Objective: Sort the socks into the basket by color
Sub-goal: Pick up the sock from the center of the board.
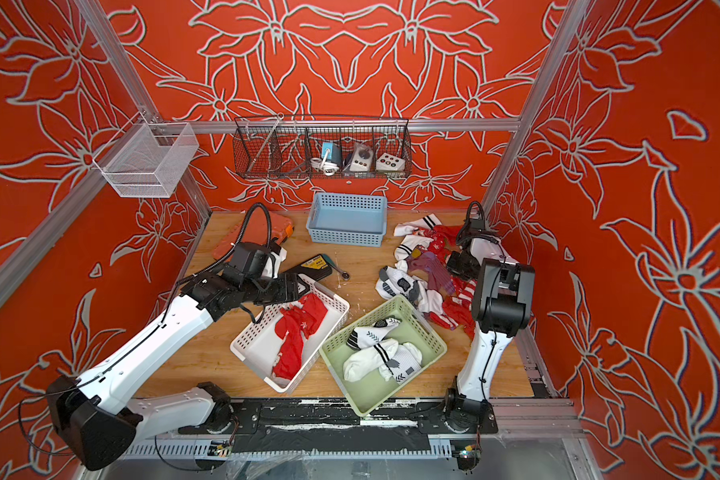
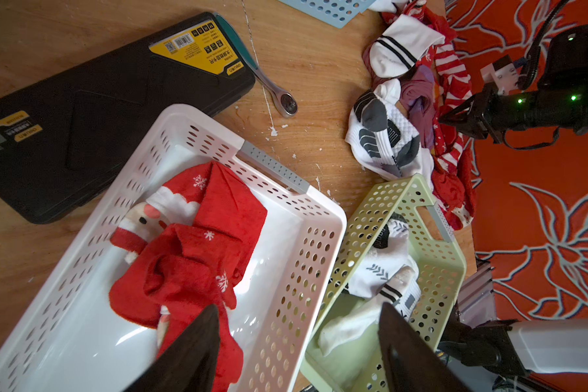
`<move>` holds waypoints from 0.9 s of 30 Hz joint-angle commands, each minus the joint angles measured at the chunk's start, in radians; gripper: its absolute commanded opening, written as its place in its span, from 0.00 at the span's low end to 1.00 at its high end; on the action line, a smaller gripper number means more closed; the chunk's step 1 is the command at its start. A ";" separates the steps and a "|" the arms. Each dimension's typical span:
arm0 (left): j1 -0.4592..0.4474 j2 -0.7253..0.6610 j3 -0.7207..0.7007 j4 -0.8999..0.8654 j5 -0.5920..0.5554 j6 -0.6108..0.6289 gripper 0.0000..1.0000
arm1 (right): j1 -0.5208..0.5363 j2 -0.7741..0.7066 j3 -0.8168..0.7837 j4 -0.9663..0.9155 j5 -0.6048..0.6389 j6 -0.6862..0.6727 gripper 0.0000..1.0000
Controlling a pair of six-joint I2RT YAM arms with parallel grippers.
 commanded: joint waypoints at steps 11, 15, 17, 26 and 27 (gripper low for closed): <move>0.005 0.056 0.067 0.102 0.079 0.067 0.73 | 0.028 -0.194 -0.003 0.035 -0.142 0.048 0.00; 0.004 0.085 0.075 0.160 0.133 0.077 0.73 | 0.089 -0.273 -0.028 0.058 -0.214 0.061 0.00; 0.002 0.094 0.075 0.194 0.151 0.079 0.73 | 0.117 -0.324 -0.060 0.094 -0.250 0.075 0.00; -0.045 0.137 0.078 0.343 0.189 0.124 0.75 | 0.251 -0.489 -0.080 0.096 -0.352 0.072 0.00; -0.058 0.140 0.078 0.363 0.189 0.133 0.75 | 0.262 -0.504 -0.081 0.095 -0.360 0.075 0.00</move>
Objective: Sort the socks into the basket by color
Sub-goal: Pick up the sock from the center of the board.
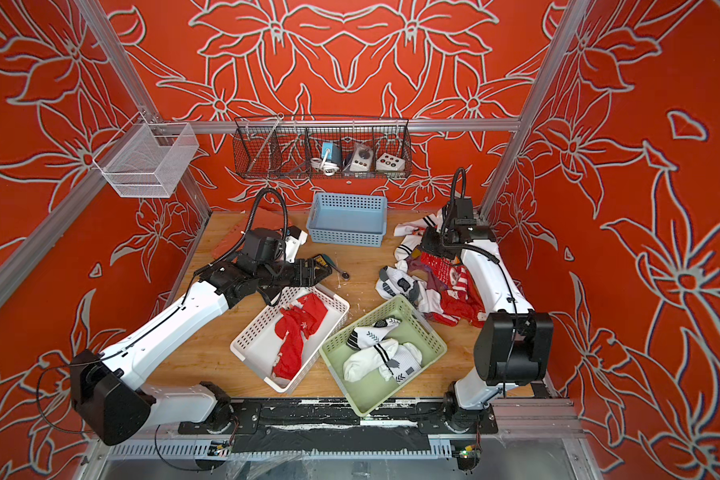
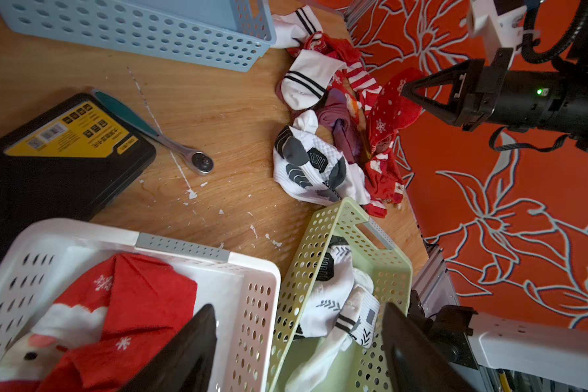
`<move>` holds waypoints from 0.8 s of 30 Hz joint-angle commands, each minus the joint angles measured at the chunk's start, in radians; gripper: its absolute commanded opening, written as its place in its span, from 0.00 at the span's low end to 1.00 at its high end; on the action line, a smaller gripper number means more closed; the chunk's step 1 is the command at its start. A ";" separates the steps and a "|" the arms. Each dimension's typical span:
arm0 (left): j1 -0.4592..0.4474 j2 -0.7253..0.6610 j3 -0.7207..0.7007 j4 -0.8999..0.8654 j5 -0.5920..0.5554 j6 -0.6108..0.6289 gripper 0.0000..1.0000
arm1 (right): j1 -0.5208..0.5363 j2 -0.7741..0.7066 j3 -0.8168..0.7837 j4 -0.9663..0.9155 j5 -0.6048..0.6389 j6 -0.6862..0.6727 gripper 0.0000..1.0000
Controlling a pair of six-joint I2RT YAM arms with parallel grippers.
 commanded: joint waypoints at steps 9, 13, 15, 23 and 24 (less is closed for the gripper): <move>-0.139 0.062 0.027 0.243 -0.003 0.133 0.77 | 0.087 -0.134 -0.006 0.039 -0.221 0.048 0.00; -0.175 0.086 0.040 0.286 -0.019 0.167 0.78 | 0.107 -0.153 0.000 0.065 -0.279 0.080 0.00; -0.192 0.096 0.041 0.315 -0.026 0.180 0.79 | 0.121 -0.159 0.009 0.078 -0.310 0.093 0.00; -0.237 0.169 0.072 0.366 -0.072 0.237 0.81 | 0.158 -0.180 0.022 0.164 -0.413 0.191 0.00; -0.237 0.179 0.078 0.364 -0.085 0.242 0.81 | 0.163 -0.182 0.023 0.176 -0.422 0.206 0.00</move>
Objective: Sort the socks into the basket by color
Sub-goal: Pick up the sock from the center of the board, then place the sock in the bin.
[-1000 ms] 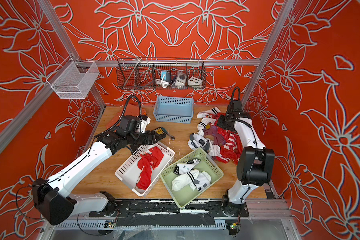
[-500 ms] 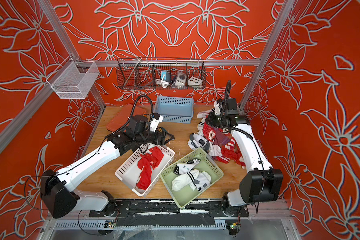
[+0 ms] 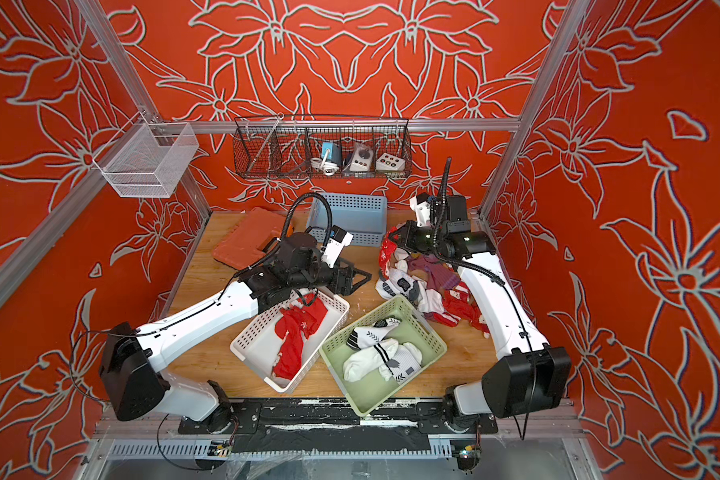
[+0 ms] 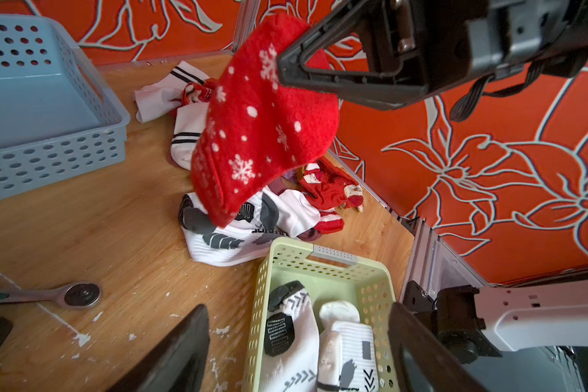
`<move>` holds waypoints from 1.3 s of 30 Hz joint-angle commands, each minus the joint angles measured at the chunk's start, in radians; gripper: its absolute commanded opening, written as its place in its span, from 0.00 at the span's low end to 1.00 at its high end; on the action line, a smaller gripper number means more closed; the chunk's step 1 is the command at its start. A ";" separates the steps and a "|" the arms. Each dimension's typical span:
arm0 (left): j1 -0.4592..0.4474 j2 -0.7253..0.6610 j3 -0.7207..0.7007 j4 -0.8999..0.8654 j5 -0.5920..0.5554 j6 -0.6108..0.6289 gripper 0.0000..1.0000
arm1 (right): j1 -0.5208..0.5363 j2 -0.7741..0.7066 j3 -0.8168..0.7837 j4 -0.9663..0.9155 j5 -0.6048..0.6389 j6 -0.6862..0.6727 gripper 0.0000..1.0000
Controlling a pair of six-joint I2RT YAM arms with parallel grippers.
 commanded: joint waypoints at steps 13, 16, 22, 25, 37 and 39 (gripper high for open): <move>-0.016 0.107 0.074 0.110 -0.220 0.137 0.82 | 0.080 -0.068 0.034 0.157 -0.155 0.159 0.00; -0.016 0.129 0.087 0.143 -0.195 0.134 0.82 | 0.085 -0.067 0.036 0.164 -0.164 0.164 0.00; -0.016 0.146 0.093 0.186 -0.211 0.139 0.67 | 0.091 -0.066 0.039 0.177 -0.184 0.171 0.00; -0.013 0.153 0.105 0.178 -0.224 0.150 0.24 | 0.091 -0.063 0.042 0.174 -0.196 0.164 0.00; 0.033 -0.007 0.073 -0.019 -0.261 0.122 0.00 | 0.089 0.006 0.117 0.029 -0.133 0.047 0.72; 0.043 -0.047 0.074 -0.113 -0.279 0.103 0.00 | 0.084 0.034 0.160 -0.029 -0.111 0.005 0.93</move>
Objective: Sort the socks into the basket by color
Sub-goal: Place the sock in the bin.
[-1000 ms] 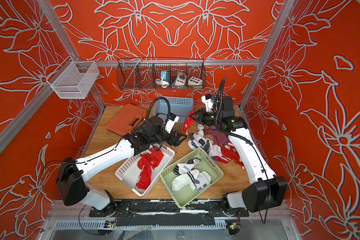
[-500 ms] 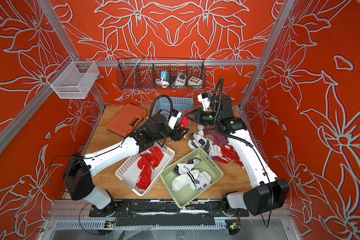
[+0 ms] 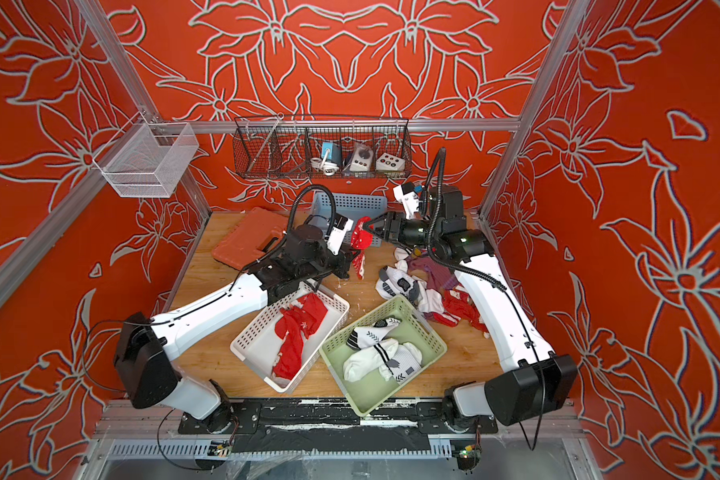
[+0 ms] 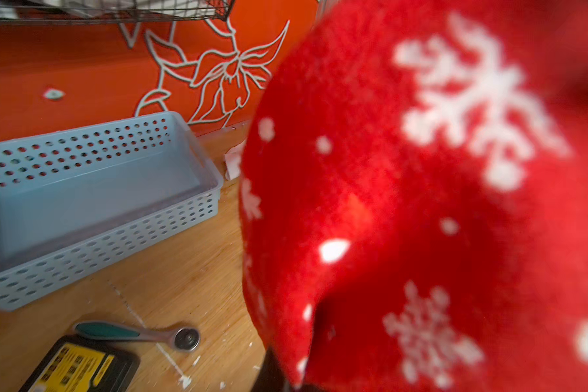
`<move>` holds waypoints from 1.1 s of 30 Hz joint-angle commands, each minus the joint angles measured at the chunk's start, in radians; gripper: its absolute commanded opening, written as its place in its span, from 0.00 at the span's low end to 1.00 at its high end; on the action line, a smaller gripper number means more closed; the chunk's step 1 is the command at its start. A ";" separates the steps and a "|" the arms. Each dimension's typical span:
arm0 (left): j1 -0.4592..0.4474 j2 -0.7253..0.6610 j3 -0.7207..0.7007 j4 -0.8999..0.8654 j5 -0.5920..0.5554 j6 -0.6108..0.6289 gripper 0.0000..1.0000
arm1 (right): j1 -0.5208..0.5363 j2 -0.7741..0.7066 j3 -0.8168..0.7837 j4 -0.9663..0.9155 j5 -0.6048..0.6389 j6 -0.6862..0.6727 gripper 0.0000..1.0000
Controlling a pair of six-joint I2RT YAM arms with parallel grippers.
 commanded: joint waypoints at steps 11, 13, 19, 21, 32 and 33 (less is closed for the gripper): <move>0.055 -0.328 -0.057 -0.643 -0.097 -0.154 0.00 | -0.087 0.163 0.121 -0.174 0.169 -0.133 0.98; 0.060 -0.363 -0.076 -0.721 -0.097 -0.192 0.00 | -0.111 0.182 0.111 -0.171 0.192 -0.133 0.98; 0.063 -0.432 -0.171 -0.873 -0.080 -0.298 0.00 | -0.182 0.235 0.097 -0.208 0.300 -0.140 0.98; 0.066 -0.430 -0.202 -0.915 -0.087 -0.320 0.00 | -0.198 0.251 0.095 -0.220 0.342 -0.152 0.98; 0.095 -0.308 -0.324 -0.902 -0.076 -0.364 0.00 | -0.277 0.373 0.062 -0.248 0.528 -0.204 0.98; 0.098 -0.290 -0.328 -0.892 -0.072 -0.366 0.00 | -0.279 0.384 0.064 -0.253 0.555 -0.213 0.98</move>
